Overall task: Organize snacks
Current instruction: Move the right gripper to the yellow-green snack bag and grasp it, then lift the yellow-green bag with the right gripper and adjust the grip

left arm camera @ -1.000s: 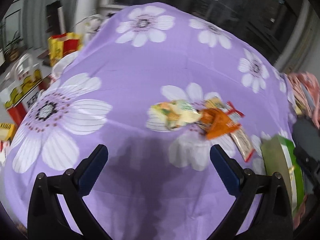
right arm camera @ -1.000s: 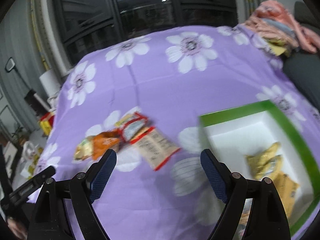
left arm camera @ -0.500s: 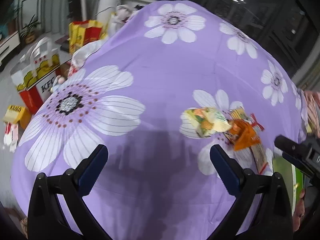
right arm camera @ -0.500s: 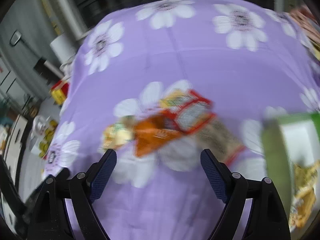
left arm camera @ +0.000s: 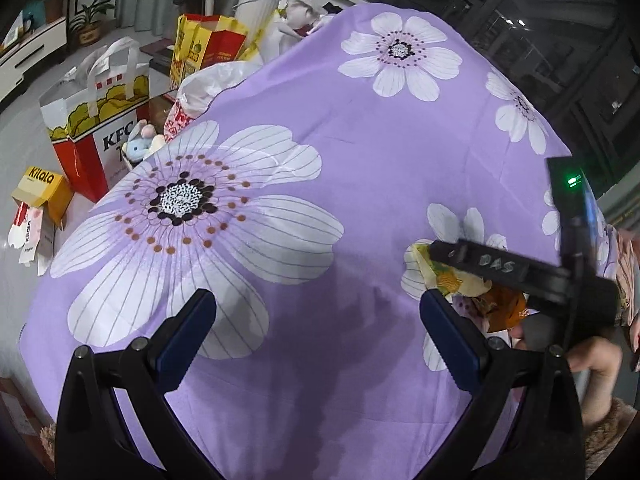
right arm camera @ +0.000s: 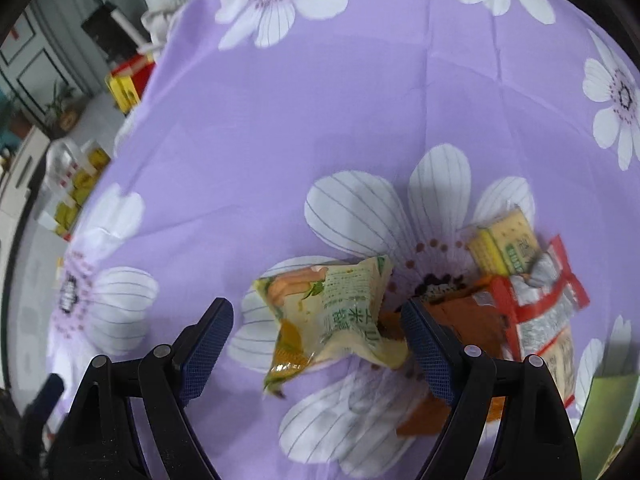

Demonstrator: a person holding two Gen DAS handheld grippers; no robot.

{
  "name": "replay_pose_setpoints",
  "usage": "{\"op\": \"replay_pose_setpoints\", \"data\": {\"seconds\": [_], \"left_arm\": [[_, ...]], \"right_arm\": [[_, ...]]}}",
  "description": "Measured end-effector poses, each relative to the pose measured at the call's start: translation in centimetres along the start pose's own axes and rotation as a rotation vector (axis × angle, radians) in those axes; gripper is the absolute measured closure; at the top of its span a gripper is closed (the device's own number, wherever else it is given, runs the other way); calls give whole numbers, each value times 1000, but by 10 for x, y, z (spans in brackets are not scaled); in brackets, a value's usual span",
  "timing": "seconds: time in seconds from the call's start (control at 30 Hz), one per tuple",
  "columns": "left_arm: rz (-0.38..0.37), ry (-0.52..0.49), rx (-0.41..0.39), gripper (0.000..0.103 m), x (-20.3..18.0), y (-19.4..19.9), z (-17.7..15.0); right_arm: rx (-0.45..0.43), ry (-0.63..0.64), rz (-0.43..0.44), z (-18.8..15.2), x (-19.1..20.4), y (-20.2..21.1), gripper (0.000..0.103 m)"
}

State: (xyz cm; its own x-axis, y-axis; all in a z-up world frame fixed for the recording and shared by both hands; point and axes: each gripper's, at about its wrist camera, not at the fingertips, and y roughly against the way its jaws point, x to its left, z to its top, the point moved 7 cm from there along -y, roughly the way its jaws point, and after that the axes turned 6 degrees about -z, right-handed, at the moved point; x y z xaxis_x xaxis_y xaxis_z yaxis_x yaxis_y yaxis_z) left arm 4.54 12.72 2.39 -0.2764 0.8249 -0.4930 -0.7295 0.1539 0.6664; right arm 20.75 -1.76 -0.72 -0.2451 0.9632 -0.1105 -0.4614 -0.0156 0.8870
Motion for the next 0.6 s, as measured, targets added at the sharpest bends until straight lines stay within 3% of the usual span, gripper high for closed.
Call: {"op": "replay_pose_setpoints", "data": {"seconds": [0.1,0.13,0.17,0.2,0.27,0.43,0.6], "left_arm": [[-19,3,12,1,-2,-1,0],[-20,-1,13,1,-2,-1,0],[-18,-7,13,1,-3,-1,-1],[-13,-15,13,1,-4,-1,-1],[-4,-20,13,1,-3,-1,-2],[-4,-26,22,1,-5,-3,-5],[-8,-60,36,1,-13,-5,-12]], "right_arm": [[8,17,6,-6,4,-6,17],[5,39,-16,-8,6,-6,24],[8,59,-45,-12,7,-7,37],[21,66,-56,-17,7,-9,39],[8,58,-44,-22,7,-4,52],[24,-22,86,-47,-2,14,58],[-36,-40,111,-86,-16,46,58]]}}
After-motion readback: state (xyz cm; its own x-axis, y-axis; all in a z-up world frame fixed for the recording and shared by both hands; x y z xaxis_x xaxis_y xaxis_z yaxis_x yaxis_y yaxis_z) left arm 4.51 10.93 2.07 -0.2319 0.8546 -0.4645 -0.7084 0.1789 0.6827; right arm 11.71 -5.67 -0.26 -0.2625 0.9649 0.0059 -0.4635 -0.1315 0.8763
